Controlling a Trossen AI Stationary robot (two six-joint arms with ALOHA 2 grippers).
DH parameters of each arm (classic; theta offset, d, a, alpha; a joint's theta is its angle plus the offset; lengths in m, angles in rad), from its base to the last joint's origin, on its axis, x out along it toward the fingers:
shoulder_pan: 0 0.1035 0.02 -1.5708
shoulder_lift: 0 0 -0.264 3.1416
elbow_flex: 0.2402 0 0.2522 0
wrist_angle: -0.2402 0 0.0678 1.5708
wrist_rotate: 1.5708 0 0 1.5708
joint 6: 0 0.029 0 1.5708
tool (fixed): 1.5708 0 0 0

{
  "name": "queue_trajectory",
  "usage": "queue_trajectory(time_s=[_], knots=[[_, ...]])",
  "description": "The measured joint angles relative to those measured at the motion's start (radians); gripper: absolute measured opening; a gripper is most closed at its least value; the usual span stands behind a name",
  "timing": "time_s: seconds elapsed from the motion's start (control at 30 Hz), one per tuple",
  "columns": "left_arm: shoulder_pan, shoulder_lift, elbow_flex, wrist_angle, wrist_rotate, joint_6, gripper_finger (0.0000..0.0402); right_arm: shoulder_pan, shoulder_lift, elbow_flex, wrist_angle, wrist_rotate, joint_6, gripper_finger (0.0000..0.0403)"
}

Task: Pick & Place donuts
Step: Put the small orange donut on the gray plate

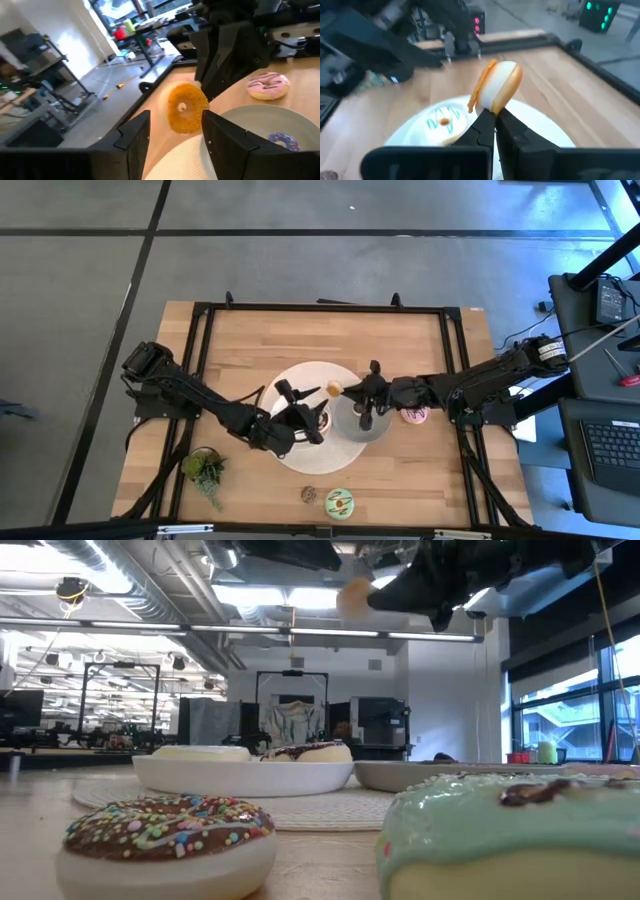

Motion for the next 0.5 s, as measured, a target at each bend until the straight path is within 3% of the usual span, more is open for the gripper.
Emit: queue_trajectory(time_s=[0.13, 0.5], knots=[[-0.014, -0.009, 0.001, 0.001, -0.046, 0.026, 0.0175, -0.032, -0.047, 0.000, -0.130, -0.070, 0.047, 0.0011], [-0.039, -0.012, 0.001, -0.077, -0.047, -0.037, 0.0174, -0.142, -0.146, 0.001, -0.670, -0.434, 0.225, 0.0011]])
